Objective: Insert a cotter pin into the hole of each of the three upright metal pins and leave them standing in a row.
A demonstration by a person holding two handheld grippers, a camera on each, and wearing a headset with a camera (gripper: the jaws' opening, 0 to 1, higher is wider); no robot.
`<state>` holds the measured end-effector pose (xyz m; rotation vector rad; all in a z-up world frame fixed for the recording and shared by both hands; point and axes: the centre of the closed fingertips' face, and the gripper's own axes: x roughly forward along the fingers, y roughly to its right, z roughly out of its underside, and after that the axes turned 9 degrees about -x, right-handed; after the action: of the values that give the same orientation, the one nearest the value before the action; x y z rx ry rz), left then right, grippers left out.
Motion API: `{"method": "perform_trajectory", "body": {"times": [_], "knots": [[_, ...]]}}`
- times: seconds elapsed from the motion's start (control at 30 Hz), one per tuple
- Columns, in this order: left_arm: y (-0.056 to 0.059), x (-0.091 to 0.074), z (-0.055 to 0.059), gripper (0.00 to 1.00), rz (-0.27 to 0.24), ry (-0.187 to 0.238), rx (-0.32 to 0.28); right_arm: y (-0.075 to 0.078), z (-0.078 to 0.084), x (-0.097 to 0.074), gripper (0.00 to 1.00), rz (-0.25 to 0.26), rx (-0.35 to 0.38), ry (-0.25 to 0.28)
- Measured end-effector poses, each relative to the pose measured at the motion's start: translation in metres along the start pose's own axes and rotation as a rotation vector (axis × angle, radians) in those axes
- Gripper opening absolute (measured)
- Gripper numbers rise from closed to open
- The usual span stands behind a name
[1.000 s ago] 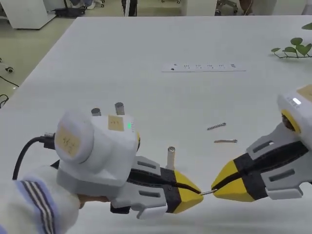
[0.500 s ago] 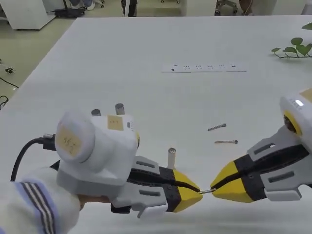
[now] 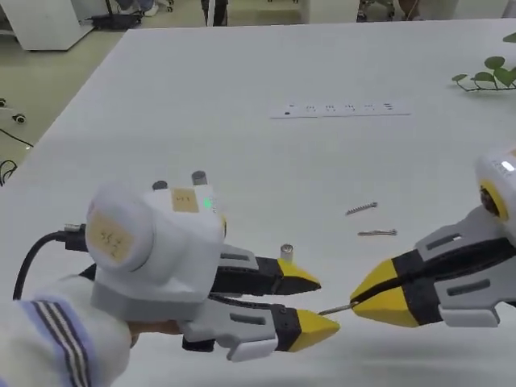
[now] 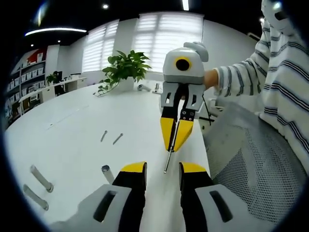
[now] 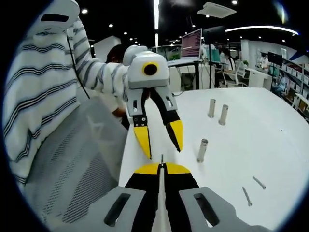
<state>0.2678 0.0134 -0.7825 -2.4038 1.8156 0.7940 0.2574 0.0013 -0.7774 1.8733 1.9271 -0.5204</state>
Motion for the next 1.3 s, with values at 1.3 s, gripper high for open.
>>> {"method": "perform_trajectory", "body": {"times": [1.3], "knots": [[-0.091, 0.010, 0.030, 0.27, -0.307, 0.000, -0.082, 0.067, 0.008, 0.013, 0.03, 0.248, 0.146, 0.240]]}}
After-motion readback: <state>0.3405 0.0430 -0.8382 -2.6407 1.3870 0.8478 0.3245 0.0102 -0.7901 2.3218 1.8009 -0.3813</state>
